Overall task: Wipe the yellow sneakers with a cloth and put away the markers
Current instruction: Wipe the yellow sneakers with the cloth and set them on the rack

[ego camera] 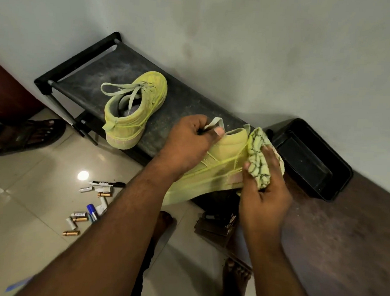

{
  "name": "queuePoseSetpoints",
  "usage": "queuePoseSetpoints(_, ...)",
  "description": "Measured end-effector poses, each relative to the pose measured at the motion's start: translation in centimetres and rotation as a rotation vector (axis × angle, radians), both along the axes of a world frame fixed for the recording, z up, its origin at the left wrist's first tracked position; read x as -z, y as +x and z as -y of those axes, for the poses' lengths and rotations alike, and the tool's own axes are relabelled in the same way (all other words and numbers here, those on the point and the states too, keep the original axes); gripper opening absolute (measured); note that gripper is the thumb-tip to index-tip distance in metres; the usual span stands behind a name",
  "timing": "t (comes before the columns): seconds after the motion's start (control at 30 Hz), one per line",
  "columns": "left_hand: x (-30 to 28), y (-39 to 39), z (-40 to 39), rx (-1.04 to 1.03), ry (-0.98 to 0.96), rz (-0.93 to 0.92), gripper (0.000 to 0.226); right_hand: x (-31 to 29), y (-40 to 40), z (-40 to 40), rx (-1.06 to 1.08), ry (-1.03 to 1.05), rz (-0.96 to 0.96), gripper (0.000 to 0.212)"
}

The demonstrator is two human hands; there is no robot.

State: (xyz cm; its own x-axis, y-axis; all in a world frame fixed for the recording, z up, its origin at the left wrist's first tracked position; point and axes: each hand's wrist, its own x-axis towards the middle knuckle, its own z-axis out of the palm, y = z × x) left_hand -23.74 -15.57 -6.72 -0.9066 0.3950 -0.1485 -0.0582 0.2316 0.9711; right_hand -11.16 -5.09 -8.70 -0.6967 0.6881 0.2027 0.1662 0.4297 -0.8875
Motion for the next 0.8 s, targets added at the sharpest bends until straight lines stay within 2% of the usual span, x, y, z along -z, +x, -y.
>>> queuePoseSetpoints(0.1, 0.2, -0.9, 0.6, -0.059, 0.007, 0.008, 0.047, 0.5, 0.7, 0.7, -0.277, 0.364, 0.027, 0.057)
queuePoseSetpoints(0.17, 0.2, -1.3, 1.2, -0.036, 0.031, 0.036, 0.045, 0.9, 0.5, -0.1, -0.354, 0.531, 0.077, 0.059)
queuePoseSetpoints(0.2, 0.3, -1.3, 1.4, -0.01, 0.044, 0.056, 0.041, 1.1, 0.4, -0.7, -0.314, 0.505, 0.106, 0.059)
queuePoseSetpoints(0.3, 0.0, -0.7, 1.2, 0.064, 0.071, 0.063, 0.023, 1.4, 0.1, -1.7, -0.048, 0.089, 0.135, 0.063)
queuePoseSetpoints(0.33, 0.1, -0.6, 1.0, 0.065, 0.063, 0.053, 0.024, 1.4, 0.1, -1.5, -0.03, 0.034, 0.116, 0.063)
queuePoseSetpoints(0.4, 0.3, -0.5, 0.7, 0.03, 0.048, 0.037, 0.031, 1.0, 0.4, -0.7, -0.131, 0.188, 0.08, 0.058)
queuePoseSetpoints(0.5, 0.6, -1.3, 1.3, -0.025, 0.054, 0.038, 0.031, 0.7, 0.8, 0.3, -0.438, 0.56, 0.016, 0.053)
queuePoseSetpoints(0.53, 0.6, -1.6, 1.6, -0.032, 0.038, 0.032, 0.029, 0.5, 0.8, 0.5, -0.518, 0.572, -0.017, 0.051)
queuePoseSetpoints(0.57, 0.5, -1.8, 1.9, -0.027, 0.011, 0.021, 0.031, 0.3, 1.0, 0.7, -0.545, 0.486, -0.054, 0.047)
queuePoseSetpoints(0.6, 0.5, -1.9, 2.2, -0.015, -0.005, 0.014, 0.031, -0.3, 1.0, 0.9, -0.495, 0.281, -0.096, 0.042)
queuePoseSetpoints(0.67, 0.3, -2.0, 2.6, 0.018, 0.001, 0.019, 0.024, -1.8, 0.6, 0.8, -0.188, -0.287, -0.236, 0.031)
queuePoseSetpoints(0.7, 0.2, -2.0, 2.7, 0.03, 0.01, 0.03, 0.022, -2.4, 0.4, 0.3, -0.011, -0.436, -0.333, 0.026)
queuePoseSetpoints(0.73, 0.0, -2.0, 2.8, 0.046, 0.025, 0.047, 0.021, -2.7, 0.1, -0.4, 0.118, -0.47, -0.399, 0.026)
queuePoseSetpoints(0.8, -0.2, -2.1, 2.9, 0.087, 0.059, 0.076, 0.023, -3.1, -0.1, -1.5, 0.199, -0.457, -0.422, 0.038)
